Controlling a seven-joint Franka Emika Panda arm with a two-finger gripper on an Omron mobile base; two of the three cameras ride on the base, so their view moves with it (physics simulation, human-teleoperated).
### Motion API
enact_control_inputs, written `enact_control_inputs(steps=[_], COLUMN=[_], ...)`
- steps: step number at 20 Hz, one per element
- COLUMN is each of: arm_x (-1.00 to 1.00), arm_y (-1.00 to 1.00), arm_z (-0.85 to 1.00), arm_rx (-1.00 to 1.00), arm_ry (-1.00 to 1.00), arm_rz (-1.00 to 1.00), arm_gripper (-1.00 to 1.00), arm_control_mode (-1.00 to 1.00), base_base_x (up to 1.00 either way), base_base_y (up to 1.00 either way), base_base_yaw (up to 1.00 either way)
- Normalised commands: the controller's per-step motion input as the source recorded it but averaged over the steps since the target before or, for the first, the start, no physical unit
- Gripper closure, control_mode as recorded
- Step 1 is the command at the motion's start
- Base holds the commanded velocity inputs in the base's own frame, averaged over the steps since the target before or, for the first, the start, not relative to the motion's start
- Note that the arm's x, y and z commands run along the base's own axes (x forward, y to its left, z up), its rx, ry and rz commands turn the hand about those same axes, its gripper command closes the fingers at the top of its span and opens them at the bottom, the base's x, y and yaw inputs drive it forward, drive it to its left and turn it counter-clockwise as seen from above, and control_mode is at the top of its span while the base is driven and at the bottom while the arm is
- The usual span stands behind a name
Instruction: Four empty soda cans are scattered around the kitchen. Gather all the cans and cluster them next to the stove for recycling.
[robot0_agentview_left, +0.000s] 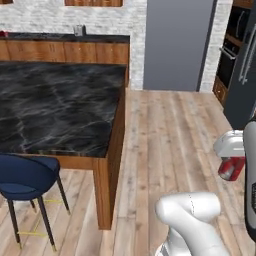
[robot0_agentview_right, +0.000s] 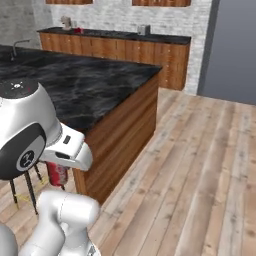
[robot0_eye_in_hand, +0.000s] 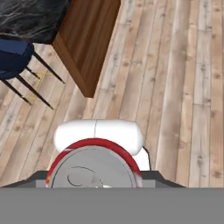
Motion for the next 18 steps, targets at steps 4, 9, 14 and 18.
enact_control_inputs(steps=[4, 9, 14, 18], arm_x=[0.00, 0.00, 0.00, 0.00], arm_y=[0.00, 0.00, 0.00, 0.00], arm_z=[0.00, 0.00, 0.00, 0.00], arm_rx=[0.00, 0.00, 0.00, 0.00], arm_ry=[0.00, 0.00, 0.00, 0.00], arm_rz=[0.00, 0.00, 0.00, 0.00], arm_gripper=[1.00, 1.00, 1.00, 1.00], arm_control_mode=[1.00, 1.00, 1.00, 1.00], base_base_x=[0.67, 0.89, 1.00, 1.00], base_base_y=[-1.00, -0.89, -0.82, -0.67], base_base_yaw=[-0.05, -0.02, -0.01, 0.00])
